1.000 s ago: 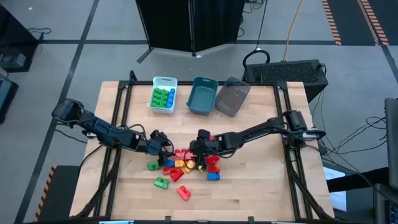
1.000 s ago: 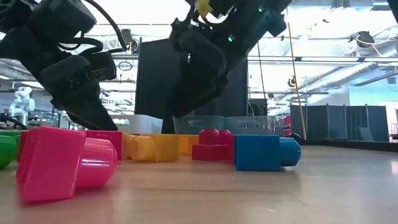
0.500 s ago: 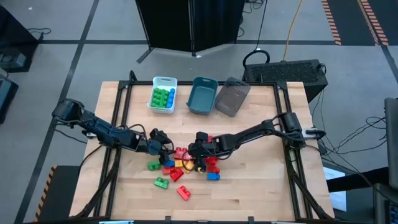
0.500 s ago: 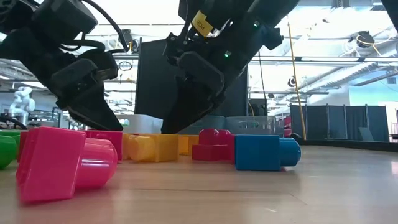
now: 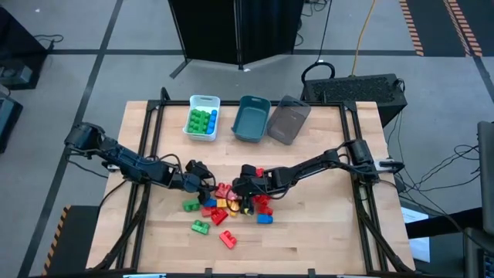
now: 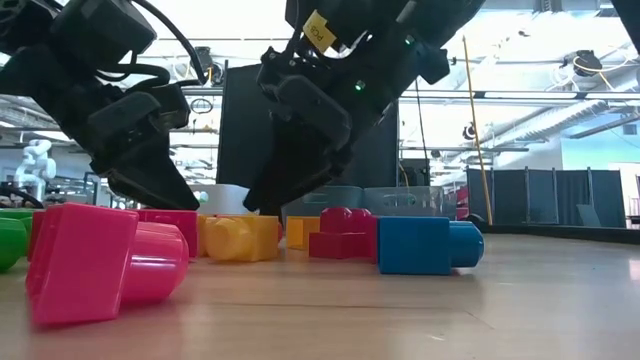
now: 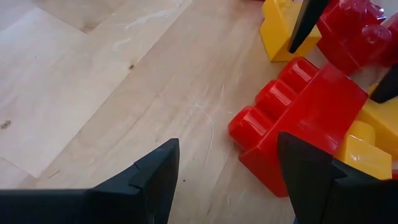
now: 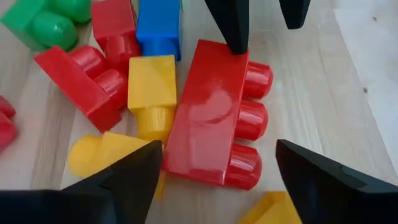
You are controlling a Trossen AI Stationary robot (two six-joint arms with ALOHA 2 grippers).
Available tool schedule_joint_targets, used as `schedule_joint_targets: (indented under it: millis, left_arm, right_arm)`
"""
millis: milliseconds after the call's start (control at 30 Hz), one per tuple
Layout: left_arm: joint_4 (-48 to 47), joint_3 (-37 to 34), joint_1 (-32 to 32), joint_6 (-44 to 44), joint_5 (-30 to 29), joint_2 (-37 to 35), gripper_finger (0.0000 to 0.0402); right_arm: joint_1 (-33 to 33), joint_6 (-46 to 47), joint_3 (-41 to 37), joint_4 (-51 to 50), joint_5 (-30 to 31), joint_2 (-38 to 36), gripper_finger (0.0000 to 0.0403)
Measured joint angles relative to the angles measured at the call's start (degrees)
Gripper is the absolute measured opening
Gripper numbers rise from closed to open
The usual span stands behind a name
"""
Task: Sort blocks by size
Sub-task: Put the 3 studs red game piece into the white bin
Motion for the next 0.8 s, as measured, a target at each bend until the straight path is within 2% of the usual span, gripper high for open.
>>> schedule_joint_targets:
  millis: [200,300,600,800]
  left_arm:
    - [0.0,0.0,0.0,-1.4,-1.0,0.0,0.0233]
    - [0.0,0.0,0.0,-1.4,-1.0,0.0,0.0233]
    - [0.1,0.0,0.0,-1.5,-1.1,-0.1,0.0233]
    - [0.0,0.0,0.0,-1.5,-1.1,-0.1,0.0233]
  right_arm:
    - [0.0,5.6,0.0,2.9,0.8,0.0,0.0353]
    - [0.0,6.1,0.0,2.8,3.4,0.2,0.0355]
    - [0.1,7.7,0.2,3.5,2.6,3.7,0.0348]
    - [-0.1,3.9,0.0,0.2,2.5,4.0,0.0348]
